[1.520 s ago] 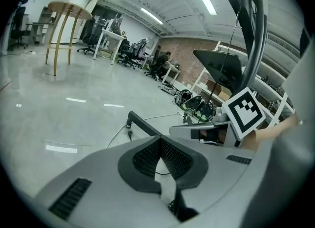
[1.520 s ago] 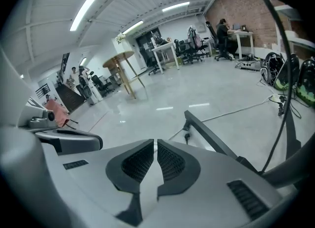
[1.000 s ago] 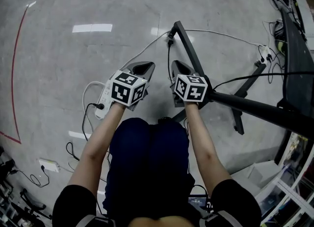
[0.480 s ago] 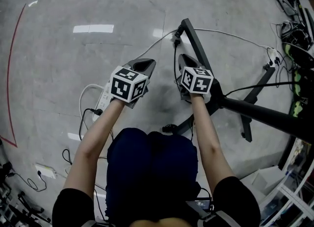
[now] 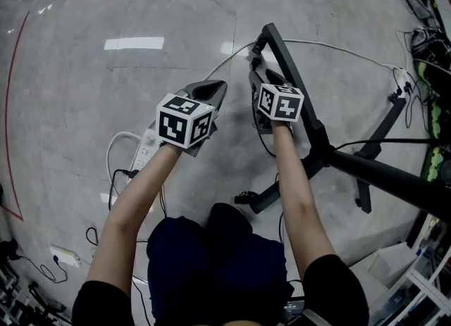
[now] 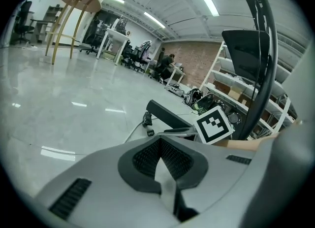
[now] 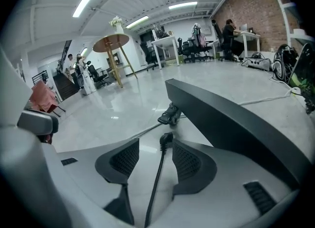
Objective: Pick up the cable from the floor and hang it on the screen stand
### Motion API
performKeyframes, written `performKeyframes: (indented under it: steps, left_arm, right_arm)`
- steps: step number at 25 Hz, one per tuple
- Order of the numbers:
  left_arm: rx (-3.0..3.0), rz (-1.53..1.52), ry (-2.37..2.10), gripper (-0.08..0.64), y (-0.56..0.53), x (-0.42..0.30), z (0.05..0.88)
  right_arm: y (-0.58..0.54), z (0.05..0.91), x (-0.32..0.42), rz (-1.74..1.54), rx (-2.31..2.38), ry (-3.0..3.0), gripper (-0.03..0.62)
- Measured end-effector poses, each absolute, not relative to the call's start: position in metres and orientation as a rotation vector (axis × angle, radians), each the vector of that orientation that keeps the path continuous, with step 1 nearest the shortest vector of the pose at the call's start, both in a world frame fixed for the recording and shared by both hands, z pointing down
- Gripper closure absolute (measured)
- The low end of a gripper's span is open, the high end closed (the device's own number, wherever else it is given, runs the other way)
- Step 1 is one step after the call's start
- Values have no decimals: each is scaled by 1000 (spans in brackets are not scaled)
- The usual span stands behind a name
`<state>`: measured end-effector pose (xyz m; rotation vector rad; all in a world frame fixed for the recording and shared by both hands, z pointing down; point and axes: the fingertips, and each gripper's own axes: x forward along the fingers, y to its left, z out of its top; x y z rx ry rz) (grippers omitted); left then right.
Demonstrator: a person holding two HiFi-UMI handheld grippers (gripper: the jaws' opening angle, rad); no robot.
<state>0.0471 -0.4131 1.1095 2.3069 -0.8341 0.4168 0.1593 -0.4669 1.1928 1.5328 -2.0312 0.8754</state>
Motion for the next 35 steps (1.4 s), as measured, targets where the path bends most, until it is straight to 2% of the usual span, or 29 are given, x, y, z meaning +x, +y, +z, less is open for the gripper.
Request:
performKeyframes:
  steps: [4, 23, 26, 29, 35]
  left_arm:
    - [2327, 442, -818, 560, -413, 60, 1125]
    - [2320, 468, -809, 560, -406, 55, 1155]
    - [2329, 482, -807, 560, -404, 54, 1156]
    - [2326, 483, -812, 560, -403, 51, 1157]
    - [2309, 463, -820, 560, -401, 46, 1160]
  right_arm:
    - [-483, 1211, 161, 866, 1531, -2037, 356]
    - [-513, 1247, 153, 653, 1477, -1941, 354]
    - [-512, 1247, 149, 616, 1440, -1950, 377]
    - [-511, 1246, 143, 556, 1414, -1960, 441]
    - [-509, 1244, 139, 550, 1446, -1951, 446]
